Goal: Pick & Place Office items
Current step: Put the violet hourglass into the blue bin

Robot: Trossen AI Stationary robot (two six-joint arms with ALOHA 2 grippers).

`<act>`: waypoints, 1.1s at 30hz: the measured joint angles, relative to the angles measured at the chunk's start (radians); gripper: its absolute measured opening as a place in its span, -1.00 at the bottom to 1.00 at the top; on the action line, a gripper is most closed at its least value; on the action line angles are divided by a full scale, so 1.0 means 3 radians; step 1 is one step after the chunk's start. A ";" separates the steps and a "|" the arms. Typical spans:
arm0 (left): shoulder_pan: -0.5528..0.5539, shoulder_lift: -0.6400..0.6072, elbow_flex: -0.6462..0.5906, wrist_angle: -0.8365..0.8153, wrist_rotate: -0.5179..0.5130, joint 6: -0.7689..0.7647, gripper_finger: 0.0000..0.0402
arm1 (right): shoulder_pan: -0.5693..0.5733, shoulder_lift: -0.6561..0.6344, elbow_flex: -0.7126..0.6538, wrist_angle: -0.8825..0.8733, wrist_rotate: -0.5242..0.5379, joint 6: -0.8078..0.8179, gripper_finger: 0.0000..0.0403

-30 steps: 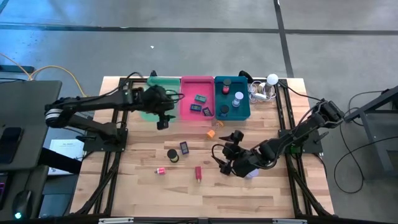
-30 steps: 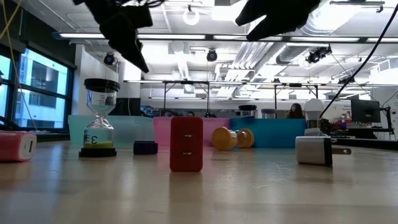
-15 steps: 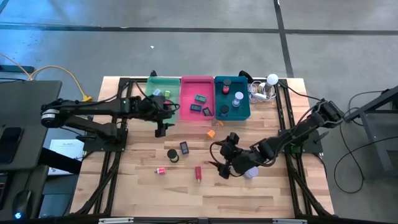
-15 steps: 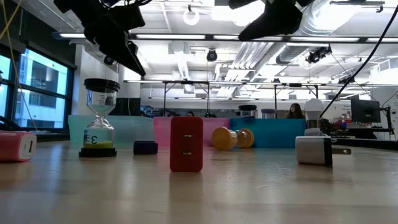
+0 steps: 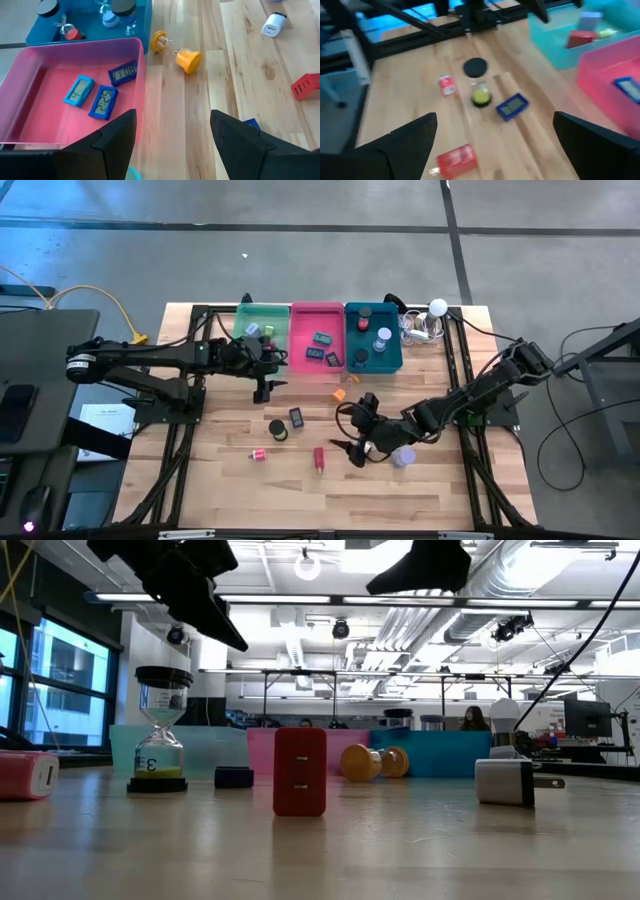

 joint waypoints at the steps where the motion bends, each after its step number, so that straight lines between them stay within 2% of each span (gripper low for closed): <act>1: -0.0001 0.0000 0.0000 0.0000 0.0000 0.0001 0.23 | -0.0030 0.0000 0.0000 0.0028 -0.0111 -0.0010 0.93; 6: -0.0001 0.0000 0.0000 -0.0002 0.0000 0.0007 0.23 | -0.0115 -0.0113 0.0002 -0.0197 -0.0634 0.0152 0.93; 9: 0.0000 0.0001 0.0000 0.0000 0.0000 0.0015 0.23 | -0.0110 -0.0250 0.0001 -0.0633 -0.0809 0.0406 0.93; 18: 0.0001 0.0001 0.0000 -0.0002 0.0000 0.0091 0.23 | -0.0107 -0.0383 0.0005 -0.1971 -0.1693 0.1721 0.93; 23: 0.0001 0.0001 0.0000 0.0031 0.0000 0.0092 0.23 | -0.0114 -0.0383 0.0005 -0.2433 -0.1562 0.1870 0.93; 33: 0.0001 0.0036 -0.0001 0.0011 0.0008 0.0088 0.23 | 0.0096 -0.0363 0.0005 -0.2585 -0.1815 0.2424 0.93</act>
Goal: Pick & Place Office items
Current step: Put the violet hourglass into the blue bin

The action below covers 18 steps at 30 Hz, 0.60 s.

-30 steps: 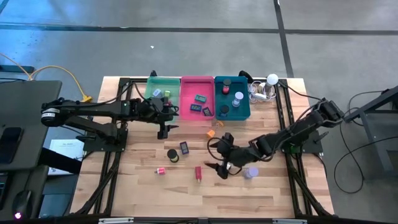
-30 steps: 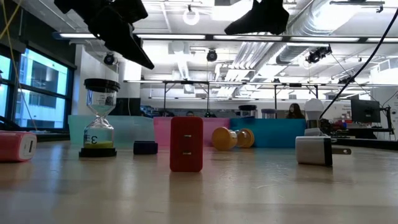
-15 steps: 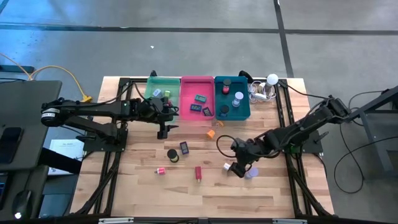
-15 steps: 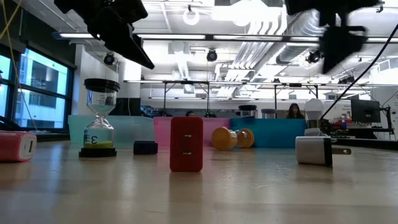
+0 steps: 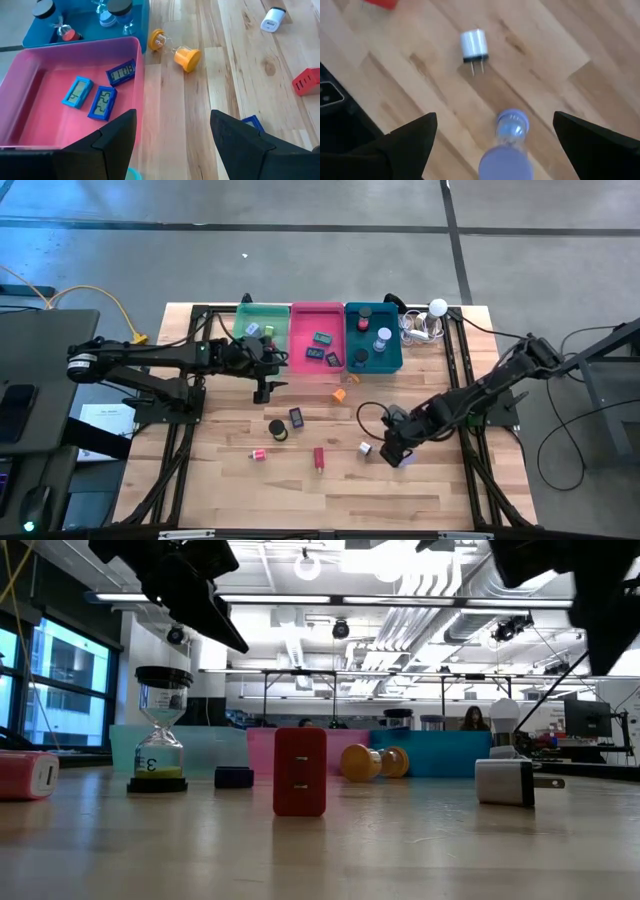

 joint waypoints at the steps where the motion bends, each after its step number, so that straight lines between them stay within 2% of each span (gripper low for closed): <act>1: 0.0000 0.0016 0.0000 0.0016 0.0004 0.0000 0.23 | 0.0033 0.0015 -0.0001 -0.0004 0.0000 0.0069 0.93; 7: 0.0000 0.0045 -0.0001 0.0010 0.0016 0.0001 0.23 | 0.0155 0.0088 -0.0007 -0.0240 0.0020 0.0399 0.93; 18: 0.0000 0.0045 -0.0001 0.0052 0.0017 0.0001 0.23 | 0.0187 0.0397 -0.0102 -0.0201 -0.0242 0.0466 0.93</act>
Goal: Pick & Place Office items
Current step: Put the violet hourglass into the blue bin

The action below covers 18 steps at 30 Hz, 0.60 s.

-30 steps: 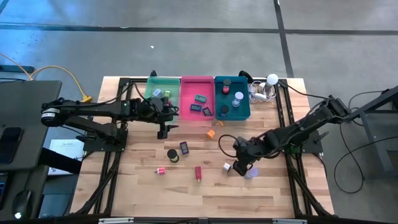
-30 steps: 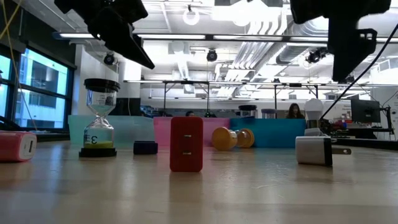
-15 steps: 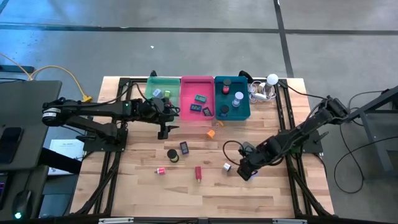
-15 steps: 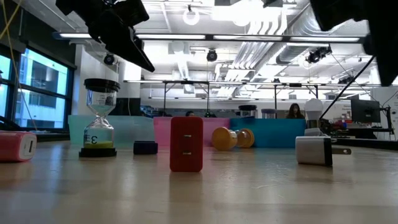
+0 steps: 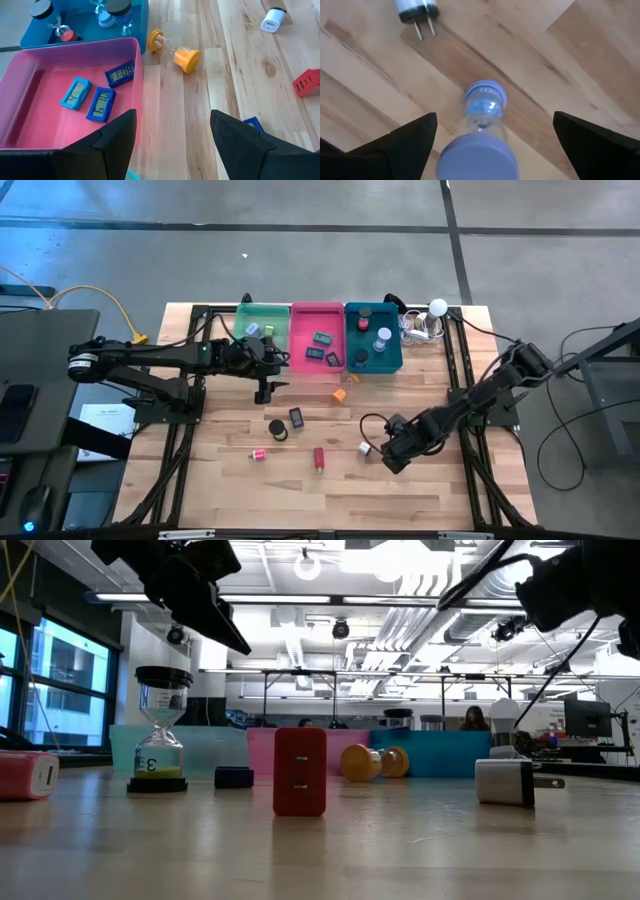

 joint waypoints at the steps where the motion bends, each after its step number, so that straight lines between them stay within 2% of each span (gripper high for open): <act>1: 0.0000 0.0000 0.0000 0.0004 0.0000 0.0000 0.23 | 0.0001 0.0029 0.0000 0.0008 -0.0024 0.0001 0.93; 7: 0.0000 0.0000 0.0000 0.0023 0.0000 0.0000 0.23 | 0.0004 0.0206 0.0000 0.0003 -0.0190 -0.0005 0.93; 12: 0.0000 0.0000 0.0000 0.0045 0.0000 0.0000 0.23 | 0.0004 0.0253 0.0000 0.0012 -0.0171 -0.0092 0.91; 15: 0.0000 0.0000 0.0000 0.0044 0.0000 0.0000 0.23 | 0.0003 0.0258 0.0000 0.0012 -0.0170 -0.0093 0.81; 18: 0.0000 0.0000 0.0000 0.0042 0.0001 -0.0001 0.23 | 0.0003 0.0257 0.0000 0.0012 -0.0172 -0.0095 0.62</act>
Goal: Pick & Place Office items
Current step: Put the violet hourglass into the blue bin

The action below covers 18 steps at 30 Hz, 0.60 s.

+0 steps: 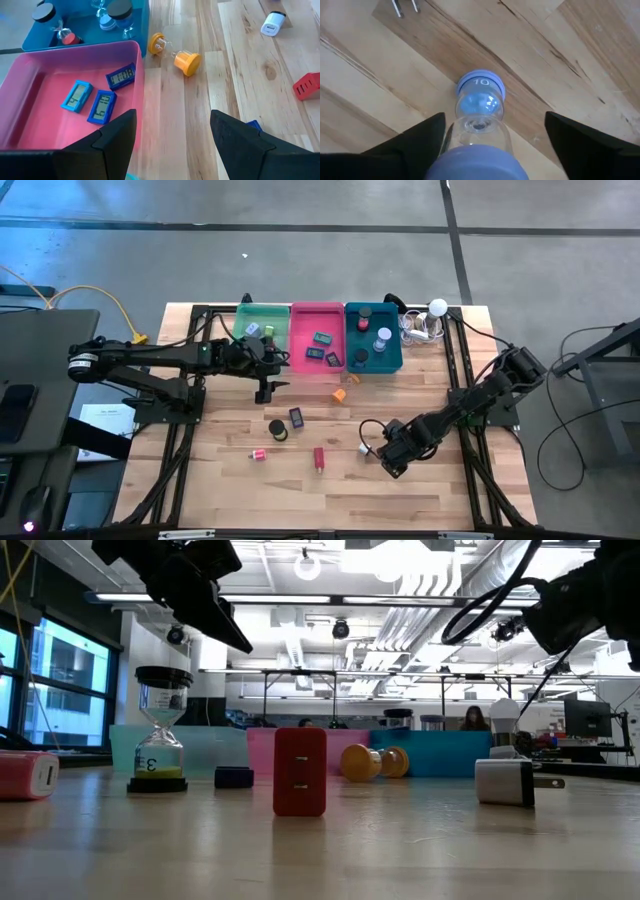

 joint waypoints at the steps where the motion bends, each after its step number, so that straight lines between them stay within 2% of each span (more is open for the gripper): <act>1: 0.0000 0.0000 0.0000 0.0000 0.0000 -0.0001 0.23 | 0.0001 0.0000 0.0000 0.0001 -0.0002 0.0000 0.54; 9: 0.0000 0.0000 0.0000 -0.0003 0.0001 -0.0011 0.23 | 0.0000 0.0000 0.0001 0.0001 -0.0086 -0.0006 -0.15; 16: 0.0000 0.0000 0.0000 -0.0006 0.0003 -0.0011 0.23 | -0.0002 0.0000 0.0001 -0.0001 -0.0124 -0.0092 -0.16; 18: 0.0000 0.0000 0.0000 -0.0006 0.0003 -0.0011 0.23 | -0.0008 0.0000 0.0001 0.0011 -0.0227 -0.0094 -0.16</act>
